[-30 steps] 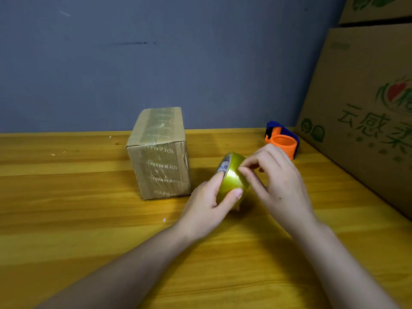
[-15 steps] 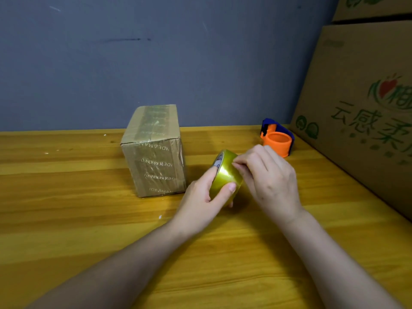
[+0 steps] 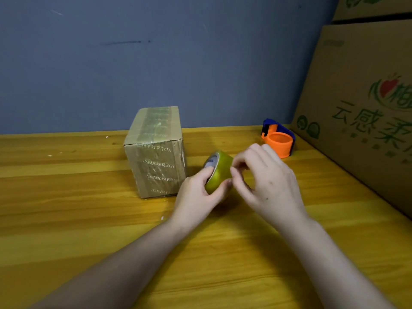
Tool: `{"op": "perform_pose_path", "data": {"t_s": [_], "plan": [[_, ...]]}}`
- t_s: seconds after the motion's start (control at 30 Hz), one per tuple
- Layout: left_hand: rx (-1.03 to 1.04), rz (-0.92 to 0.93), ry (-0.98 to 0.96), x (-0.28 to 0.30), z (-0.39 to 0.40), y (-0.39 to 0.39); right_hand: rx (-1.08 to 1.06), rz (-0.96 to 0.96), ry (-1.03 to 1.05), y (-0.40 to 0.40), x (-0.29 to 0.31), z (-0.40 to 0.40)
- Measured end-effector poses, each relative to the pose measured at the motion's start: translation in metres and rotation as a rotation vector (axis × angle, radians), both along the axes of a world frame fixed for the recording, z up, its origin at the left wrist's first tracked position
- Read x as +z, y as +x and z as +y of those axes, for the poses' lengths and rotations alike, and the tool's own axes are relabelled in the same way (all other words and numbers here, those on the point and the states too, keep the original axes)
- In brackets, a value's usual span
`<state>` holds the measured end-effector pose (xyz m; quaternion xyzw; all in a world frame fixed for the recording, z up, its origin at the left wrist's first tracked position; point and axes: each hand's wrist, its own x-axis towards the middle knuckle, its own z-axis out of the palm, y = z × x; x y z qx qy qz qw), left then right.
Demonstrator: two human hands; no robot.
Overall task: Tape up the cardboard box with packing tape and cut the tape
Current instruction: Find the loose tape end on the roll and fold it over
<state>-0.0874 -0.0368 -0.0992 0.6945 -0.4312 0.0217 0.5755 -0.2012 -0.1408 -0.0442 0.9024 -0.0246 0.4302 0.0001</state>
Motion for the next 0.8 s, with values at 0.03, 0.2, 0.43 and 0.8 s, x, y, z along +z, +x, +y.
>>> {"op": "perform_pose_path", "data": {"t_s": [0.03, 0.2, 0.43, 0.8], "plan": [[-0.014, 0.003, 0.006, 0.001, 0.001, -0.001, 0.006, 0.001, 0.079, 0.001, -0.001, -0.001], [-0.071, 0.013, 0.049, 0.003, 0.005, -0.005, -0.022, -0.013, 0.183, 0.006, -0.007, -0.012], [-0.261, 0.282, 0.022, 0.022, 0.011, -0.025, -0.03, 0.054, 0.355, 0.003, 0.004, -0.021], [-0.285, 0.181, 0.072, 0.037, 0.041, -0.039, -0.026, 0.114, 0.343, 0.002, 0.025, -0.01]]}}
